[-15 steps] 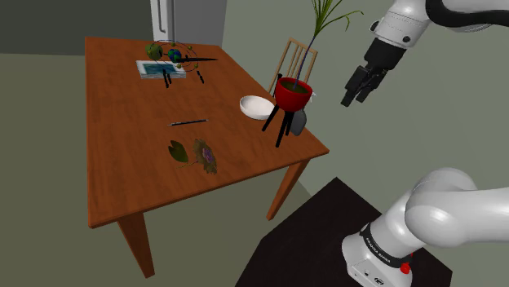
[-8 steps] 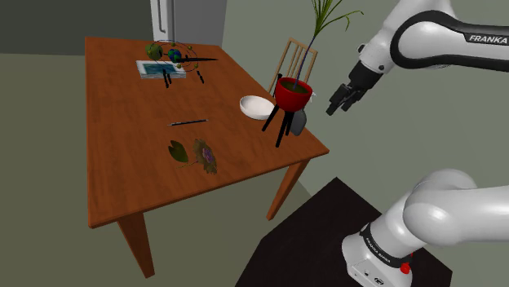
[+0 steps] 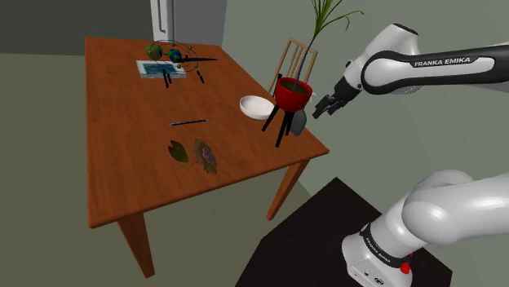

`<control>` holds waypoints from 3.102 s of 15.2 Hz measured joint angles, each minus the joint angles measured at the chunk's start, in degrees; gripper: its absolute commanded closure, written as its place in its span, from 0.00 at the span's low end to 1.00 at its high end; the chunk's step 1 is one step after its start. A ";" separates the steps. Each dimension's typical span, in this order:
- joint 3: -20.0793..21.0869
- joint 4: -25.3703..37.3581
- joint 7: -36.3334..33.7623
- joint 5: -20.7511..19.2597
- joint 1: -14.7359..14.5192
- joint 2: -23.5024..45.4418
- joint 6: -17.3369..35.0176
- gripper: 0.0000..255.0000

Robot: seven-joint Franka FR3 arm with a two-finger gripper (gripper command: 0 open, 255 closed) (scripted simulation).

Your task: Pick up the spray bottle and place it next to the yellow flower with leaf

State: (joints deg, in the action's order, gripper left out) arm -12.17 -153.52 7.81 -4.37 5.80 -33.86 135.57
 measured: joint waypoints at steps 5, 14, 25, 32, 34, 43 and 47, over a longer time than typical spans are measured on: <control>-5.26 1.39 4.60 2.06 -1.18 10.95 14.70 0.00; -21.73 10.07 34.55 35.80 -17.43 32.15 33.88 0.00; -17.37 18.79 58.52 65.83 -15.14 44.35 33.88 0.00; -17.29 18.82 58.64 66.00 -15.12 44.41 33.92 1.00; -17.35 18.86 58.63 65.97 -15.10 44.32 34.00 1.00; -19.08 18.06 54.47 61.18 -16.49 42.74 33.65 1.00; -22.19 17.04 46.58 51.88 -18.80 39.75 32.90 1.00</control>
State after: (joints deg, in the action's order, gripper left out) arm -34.35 -136.48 54.38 47.51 -13.00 5.88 168.47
